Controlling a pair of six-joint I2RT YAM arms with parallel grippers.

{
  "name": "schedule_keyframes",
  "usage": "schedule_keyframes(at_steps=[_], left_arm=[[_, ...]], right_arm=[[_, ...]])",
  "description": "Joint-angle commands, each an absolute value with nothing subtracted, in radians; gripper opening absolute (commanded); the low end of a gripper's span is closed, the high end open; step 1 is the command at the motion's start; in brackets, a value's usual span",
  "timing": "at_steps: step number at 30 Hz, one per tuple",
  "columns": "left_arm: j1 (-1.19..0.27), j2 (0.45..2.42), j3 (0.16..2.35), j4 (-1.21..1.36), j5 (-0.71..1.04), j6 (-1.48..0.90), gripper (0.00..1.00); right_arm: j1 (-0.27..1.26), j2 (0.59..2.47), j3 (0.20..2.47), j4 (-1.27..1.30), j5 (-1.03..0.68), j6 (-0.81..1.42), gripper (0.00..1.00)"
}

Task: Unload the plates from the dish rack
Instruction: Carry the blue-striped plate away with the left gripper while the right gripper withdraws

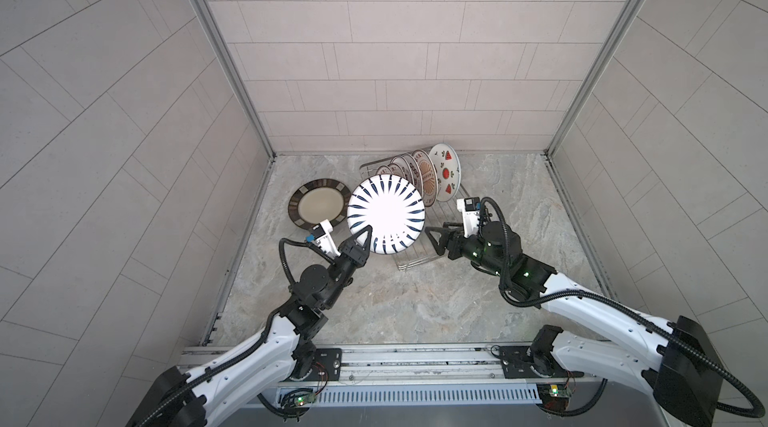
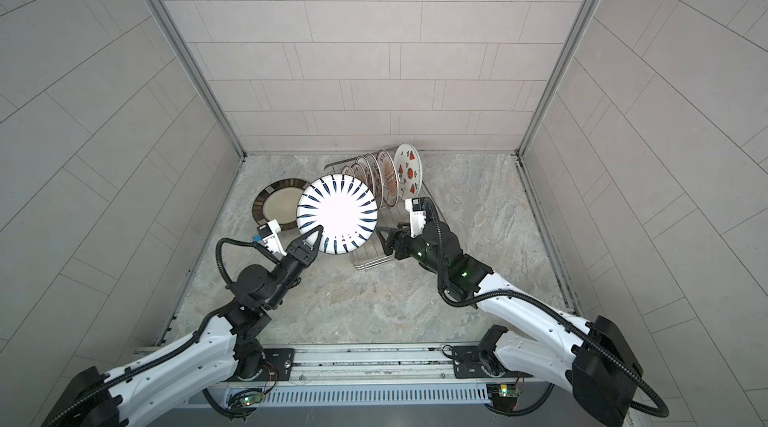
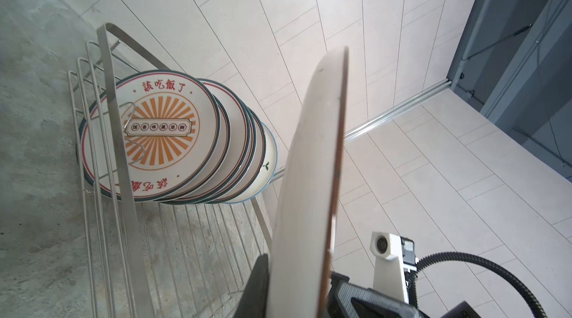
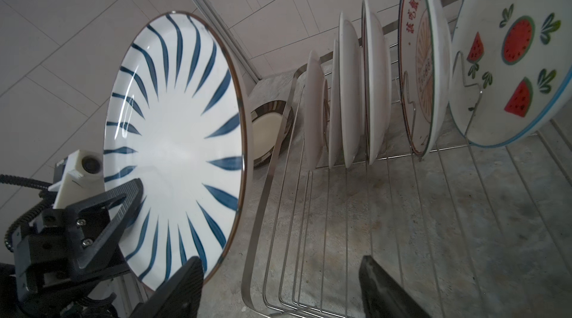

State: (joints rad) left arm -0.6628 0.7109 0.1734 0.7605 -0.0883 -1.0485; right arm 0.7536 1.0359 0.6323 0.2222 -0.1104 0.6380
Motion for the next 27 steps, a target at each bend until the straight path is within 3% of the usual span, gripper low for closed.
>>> schedule_keyframes(at_steps=[1,4,5,7,18,27], left_arm=[[-0.613,0.645,0.213,0.816,-0.1,-1.086,0.0],[-0.522,0.646,0.21,0.805,-0.058,-1.14,0.0],[-0.491,0.652,0.207,0.806,-0.041,-1.159,0.0],[-0.433,0.667,0.206,0.817,-0.013,-1.187,0.0],[-0.245,0.761,0.195,0.882,0.022,-1.27,0.0],[-0.151,0.797,0.184,0.855,-0.077,-1.255,0.0]], right_arm=[[0.837,1.03,0.689,0.209,0.011,0.51,0.81],[0.897,1.057,0.713,0.207,0.073,0.466,0.82],[0.922,1.07,0.721,0.211,0.097,0.438,0.93],[0.962,1.095,0.734,0.225,0.133,0.394,1.0],[1.074,1.302,0.948,0.141,0.288,0.281,0.98],[1.066,1.558,1.194,0.04,0.162,0.232,0.97]])
